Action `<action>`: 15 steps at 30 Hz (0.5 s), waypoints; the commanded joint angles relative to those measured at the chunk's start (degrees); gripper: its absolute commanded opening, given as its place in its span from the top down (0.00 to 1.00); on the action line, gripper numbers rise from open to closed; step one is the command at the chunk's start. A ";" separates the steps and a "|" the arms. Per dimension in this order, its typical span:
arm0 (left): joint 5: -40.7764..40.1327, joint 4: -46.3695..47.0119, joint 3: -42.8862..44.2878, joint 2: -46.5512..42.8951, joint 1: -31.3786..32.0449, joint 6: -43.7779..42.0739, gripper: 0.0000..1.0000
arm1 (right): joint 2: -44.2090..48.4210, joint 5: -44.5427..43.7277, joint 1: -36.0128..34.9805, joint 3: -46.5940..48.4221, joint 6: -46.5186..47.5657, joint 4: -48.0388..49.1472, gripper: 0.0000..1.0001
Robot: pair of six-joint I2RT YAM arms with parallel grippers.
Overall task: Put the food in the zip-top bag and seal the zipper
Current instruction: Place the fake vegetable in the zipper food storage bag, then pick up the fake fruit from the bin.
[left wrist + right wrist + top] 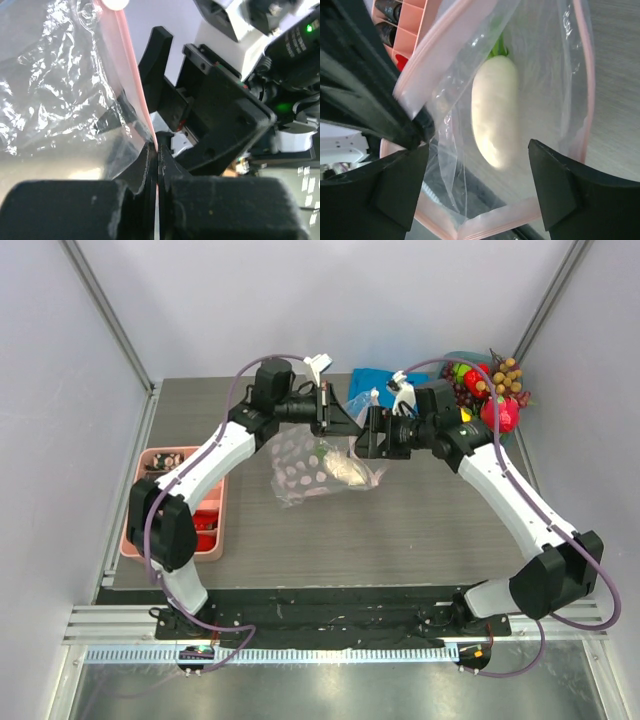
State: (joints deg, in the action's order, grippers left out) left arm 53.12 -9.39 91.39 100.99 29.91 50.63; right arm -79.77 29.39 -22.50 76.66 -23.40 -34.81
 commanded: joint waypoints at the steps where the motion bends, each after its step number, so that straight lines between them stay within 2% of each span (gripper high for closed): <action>1: 0.58 18.24 -5.60 -2.38 -1.61 12.20 0.96 | 1.63 -3.45 -0.52 7.09 11.85 -6.48 0.06; 4: 0.58 23.61 -8.42 -2.64 -2.22 14.32 0.94 | 0.14 -3.72 0.52 11.30 19.23 -14.13 0.00; 7: 0.66 24.51 -9.83 -3.08 -2.58 13.18 0.94 | -1.62 -3.81 4.12 15.18 23.13 -20.55 0.01; 10: 1.19 20.82 -9.39 -3.17 -2.67 9.49 0.95 | -2.67 -2.59 10.45 15.53 23.05 -22.23 0.03; 13: 0.50 18.18 -9.57 -3.43 -2.67 7.21 0.96 | -4.16 -2.93 11.78 15.36 22.35 -23.02 0.07; 15: 0.40 17.74 -9.83 -3.34 -2.67 7.02 0.97 | -5.22 0.05 11.69 15.01 21.03 -22.76 0.08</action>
State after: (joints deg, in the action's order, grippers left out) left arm 53.15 7.88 81.19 100.33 27.31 60.38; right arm -82.83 26.48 -10.52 90.63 -3.01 -54.92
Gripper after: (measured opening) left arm 0.042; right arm 0.927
